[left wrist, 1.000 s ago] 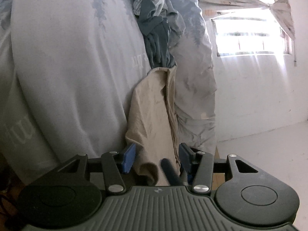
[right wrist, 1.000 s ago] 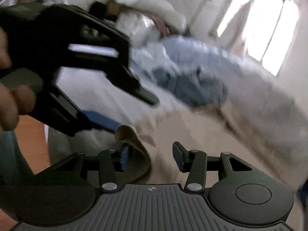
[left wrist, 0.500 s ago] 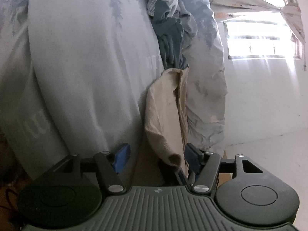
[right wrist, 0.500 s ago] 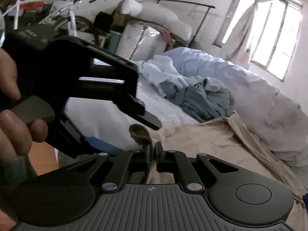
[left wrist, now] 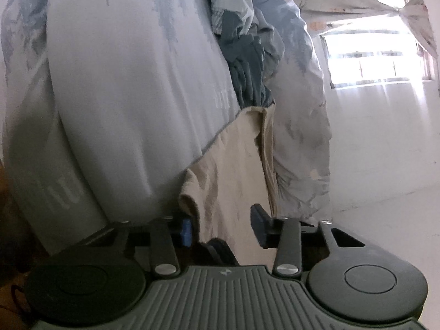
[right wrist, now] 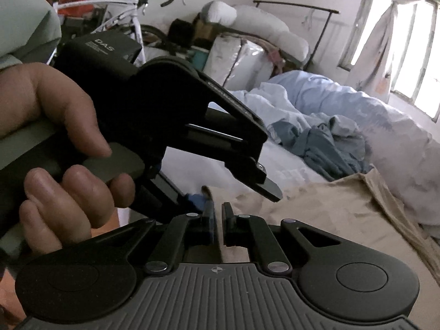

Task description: Fold clothes

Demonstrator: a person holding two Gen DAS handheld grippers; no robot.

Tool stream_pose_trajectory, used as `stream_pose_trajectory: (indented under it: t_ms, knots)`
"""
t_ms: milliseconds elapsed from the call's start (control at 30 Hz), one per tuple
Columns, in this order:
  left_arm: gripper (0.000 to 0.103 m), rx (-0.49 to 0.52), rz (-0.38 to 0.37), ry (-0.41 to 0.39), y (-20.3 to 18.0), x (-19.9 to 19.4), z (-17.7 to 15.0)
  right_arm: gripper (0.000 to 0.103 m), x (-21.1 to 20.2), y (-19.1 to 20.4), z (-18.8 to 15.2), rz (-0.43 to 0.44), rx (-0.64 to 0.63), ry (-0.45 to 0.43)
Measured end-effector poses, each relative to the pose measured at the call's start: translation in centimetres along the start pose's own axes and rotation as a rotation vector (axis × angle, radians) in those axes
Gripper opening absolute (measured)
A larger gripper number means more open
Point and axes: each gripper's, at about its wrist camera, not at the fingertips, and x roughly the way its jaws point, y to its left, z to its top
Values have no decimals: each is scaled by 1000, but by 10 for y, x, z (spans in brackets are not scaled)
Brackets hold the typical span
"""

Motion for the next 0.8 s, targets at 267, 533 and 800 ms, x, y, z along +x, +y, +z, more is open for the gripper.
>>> stream_pose_trajectory:
  t_ms: [267,533,800]
  knots:
    - [13,55,35,-15,-5,-3,2,49,-12,-2,-1,12,33,-2]
    - [7,99,33,-26,-28,-15,-3,69,-17,-1,-11,-160,-64,9]
    - [6,120,19,-25,-54,-25,-4,69,3,-2,-22,-340,-138,78]
